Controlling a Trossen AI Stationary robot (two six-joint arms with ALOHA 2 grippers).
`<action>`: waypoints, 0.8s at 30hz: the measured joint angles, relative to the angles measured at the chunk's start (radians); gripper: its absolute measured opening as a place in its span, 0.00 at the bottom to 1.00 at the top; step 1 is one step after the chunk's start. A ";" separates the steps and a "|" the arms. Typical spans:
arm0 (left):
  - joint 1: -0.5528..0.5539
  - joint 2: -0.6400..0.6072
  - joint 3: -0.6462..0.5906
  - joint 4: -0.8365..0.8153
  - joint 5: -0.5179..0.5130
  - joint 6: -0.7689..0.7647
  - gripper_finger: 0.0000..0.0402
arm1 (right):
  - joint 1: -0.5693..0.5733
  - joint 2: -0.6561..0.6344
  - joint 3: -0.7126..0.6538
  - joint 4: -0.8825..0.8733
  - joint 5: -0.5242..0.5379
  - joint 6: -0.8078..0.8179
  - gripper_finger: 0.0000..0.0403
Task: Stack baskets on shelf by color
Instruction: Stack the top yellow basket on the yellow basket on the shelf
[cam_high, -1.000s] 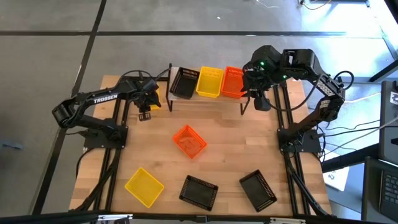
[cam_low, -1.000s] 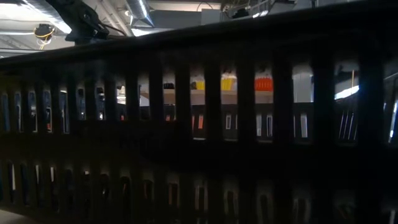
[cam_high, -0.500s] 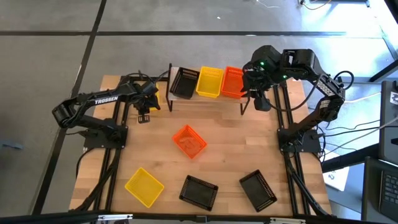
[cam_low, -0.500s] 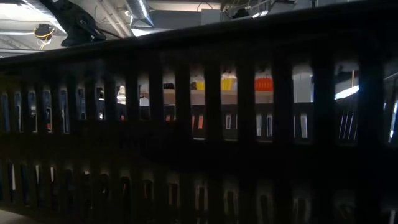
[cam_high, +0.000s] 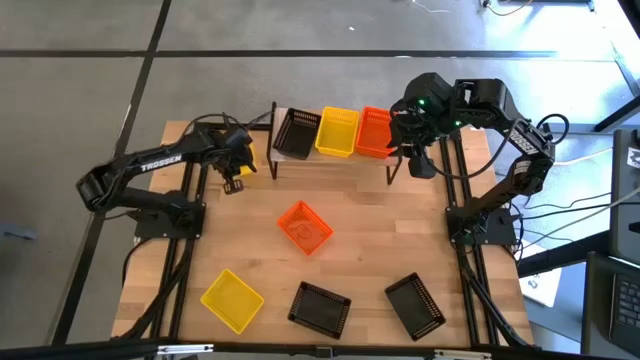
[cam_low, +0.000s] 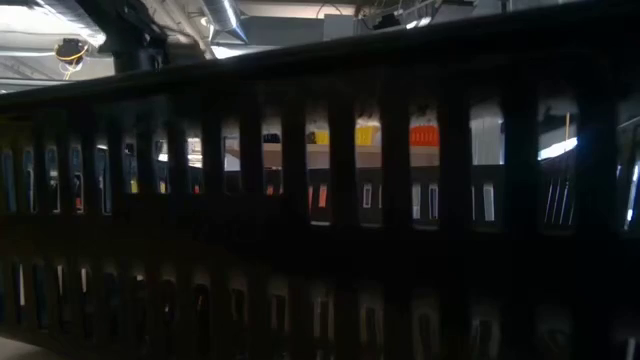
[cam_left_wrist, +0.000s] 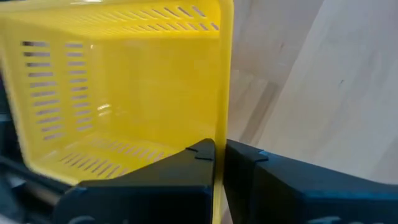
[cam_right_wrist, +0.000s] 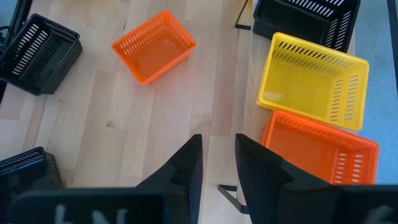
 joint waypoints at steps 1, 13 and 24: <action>-0.007 -0.019 0.014 -0.017 -0.009 -0.006 0.00 | 0.000 0.000 0.000 0.000 0.000 0.000 0.23; -0.130 -0.186 0.270 -0.186 -0.197 -0.158 0.00 | 0.000 0.000 0.000 0.000 0.000 0.000 0.23; -0.398 -0.074 0.596 -0.179 -0.402 -0.045 0.00 | 0.000 0.000 0.000 0.000 0.000 0.000 0.23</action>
